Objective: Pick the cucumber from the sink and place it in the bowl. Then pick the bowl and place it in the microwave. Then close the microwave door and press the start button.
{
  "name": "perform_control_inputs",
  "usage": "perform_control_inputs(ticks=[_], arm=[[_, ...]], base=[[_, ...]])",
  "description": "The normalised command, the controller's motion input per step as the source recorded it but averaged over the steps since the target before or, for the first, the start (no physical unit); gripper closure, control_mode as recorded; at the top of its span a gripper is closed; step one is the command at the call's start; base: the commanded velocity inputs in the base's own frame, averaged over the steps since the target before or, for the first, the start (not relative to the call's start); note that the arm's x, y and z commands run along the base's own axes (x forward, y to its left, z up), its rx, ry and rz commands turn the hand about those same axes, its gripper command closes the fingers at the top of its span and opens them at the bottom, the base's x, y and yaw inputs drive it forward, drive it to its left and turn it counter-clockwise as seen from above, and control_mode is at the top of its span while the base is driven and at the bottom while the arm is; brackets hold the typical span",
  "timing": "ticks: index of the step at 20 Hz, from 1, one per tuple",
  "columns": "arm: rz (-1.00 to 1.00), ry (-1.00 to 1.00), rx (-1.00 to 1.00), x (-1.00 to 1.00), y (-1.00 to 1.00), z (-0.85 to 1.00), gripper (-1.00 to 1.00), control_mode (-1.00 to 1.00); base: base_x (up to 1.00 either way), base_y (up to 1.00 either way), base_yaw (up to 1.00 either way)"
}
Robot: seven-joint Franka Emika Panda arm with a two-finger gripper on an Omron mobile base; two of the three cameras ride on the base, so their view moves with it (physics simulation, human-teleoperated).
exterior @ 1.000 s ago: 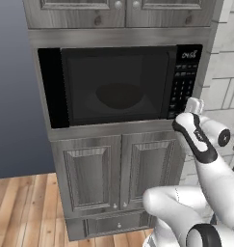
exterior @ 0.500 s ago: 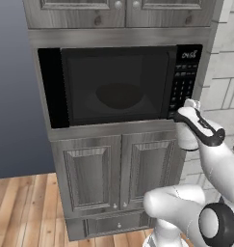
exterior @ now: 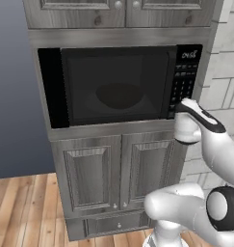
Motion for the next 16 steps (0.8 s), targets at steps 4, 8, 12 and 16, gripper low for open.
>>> perform_control_inputs(ticks=[4,8,12,16], arm=[[0.00,0.00,0.00,0.36,0.00,-0.04,1.00,-1.00],[0.00,0.00,0.00,0.24,0.00,-0.18,1.00,-1.00],[0.00,-0.01,0.00,0.04,0.00,-0.24,1.00,-1.00],[0.00,-0.01,0.00,0.09,0.00,-0.11,1.00,-1.00]], base=[[0.00,0.00,0.00],[0.00,0.00,0.00],[0.00,0.00,0.00],[0.00,0.00,0.00]])
